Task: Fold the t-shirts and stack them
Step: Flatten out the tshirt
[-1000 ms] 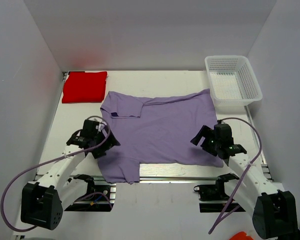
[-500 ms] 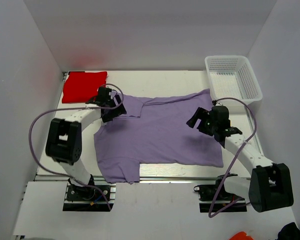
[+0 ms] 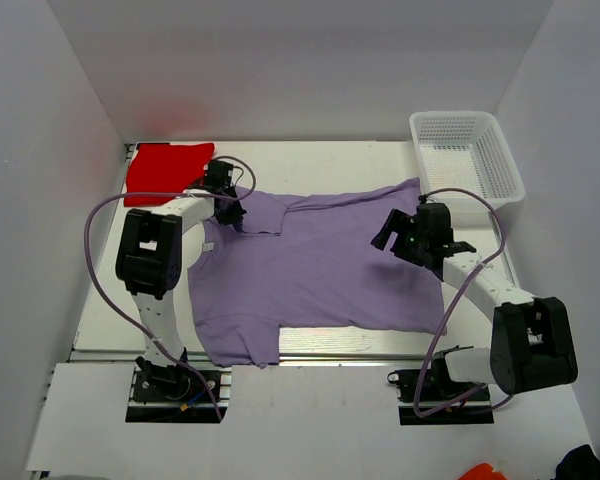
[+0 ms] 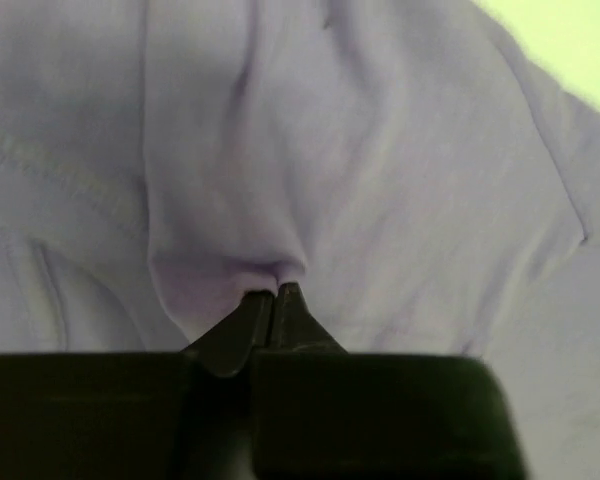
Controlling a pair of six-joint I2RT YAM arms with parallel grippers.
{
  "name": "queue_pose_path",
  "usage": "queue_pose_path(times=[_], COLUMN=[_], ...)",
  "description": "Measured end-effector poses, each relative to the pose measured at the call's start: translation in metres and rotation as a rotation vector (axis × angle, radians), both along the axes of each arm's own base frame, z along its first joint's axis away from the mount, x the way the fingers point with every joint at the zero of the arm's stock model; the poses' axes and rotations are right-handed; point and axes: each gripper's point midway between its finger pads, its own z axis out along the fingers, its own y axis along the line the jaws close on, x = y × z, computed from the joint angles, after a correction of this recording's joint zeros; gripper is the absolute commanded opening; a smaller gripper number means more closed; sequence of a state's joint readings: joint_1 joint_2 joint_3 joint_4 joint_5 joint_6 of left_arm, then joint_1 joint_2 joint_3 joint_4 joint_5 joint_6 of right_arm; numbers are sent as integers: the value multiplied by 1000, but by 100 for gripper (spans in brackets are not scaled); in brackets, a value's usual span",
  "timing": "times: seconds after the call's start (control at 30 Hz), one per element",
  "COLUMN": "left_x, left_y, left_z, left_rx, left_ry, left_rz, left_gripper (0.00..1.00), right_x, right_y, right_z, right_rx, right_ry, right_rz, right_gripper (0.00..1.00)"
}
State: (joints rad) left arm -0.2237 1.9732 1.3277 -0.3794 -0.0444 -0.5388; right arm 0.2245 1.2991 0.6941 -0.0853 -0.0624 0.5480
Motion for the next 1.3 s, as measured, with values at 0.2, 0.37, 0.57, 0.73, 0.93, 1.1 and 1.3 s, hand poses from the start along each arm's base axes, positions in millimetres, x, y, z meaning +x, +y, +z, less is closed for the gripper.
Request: queue_pose_path(times=[0.2,0.37,0.57,0.73,0.93,1.1,1.3], left_x=[34,75,151,217,264,278,268], left_y=[-10,-21,-35,-44,-37,-32,-35], left_z=[22,48,61,59,37,45,79], left_rx=[-25,-51,-69,-89,-120,-140,-121], left_ry=[-92,-214,-344,-470,-618,-708,-761], left_rz=[-19,-42,-51,-48,-27,-30,-104], left_gripper=[0,0,0,7,94,100,96], right_x=[5,14,29,40,48,49,47], right_y=[1,3,4,5,6,9,14], right_z=[-6,-8,-8,-9,-13,-11,-8], right_rx=[-8,-16,-38,-58,-78,-70,-47], right_ry=[17,24,19,13,9,-5,-24], right_rz=[5,9,22,41,64,84,107], right_gripper=[91,91,91,91,91,91,91])
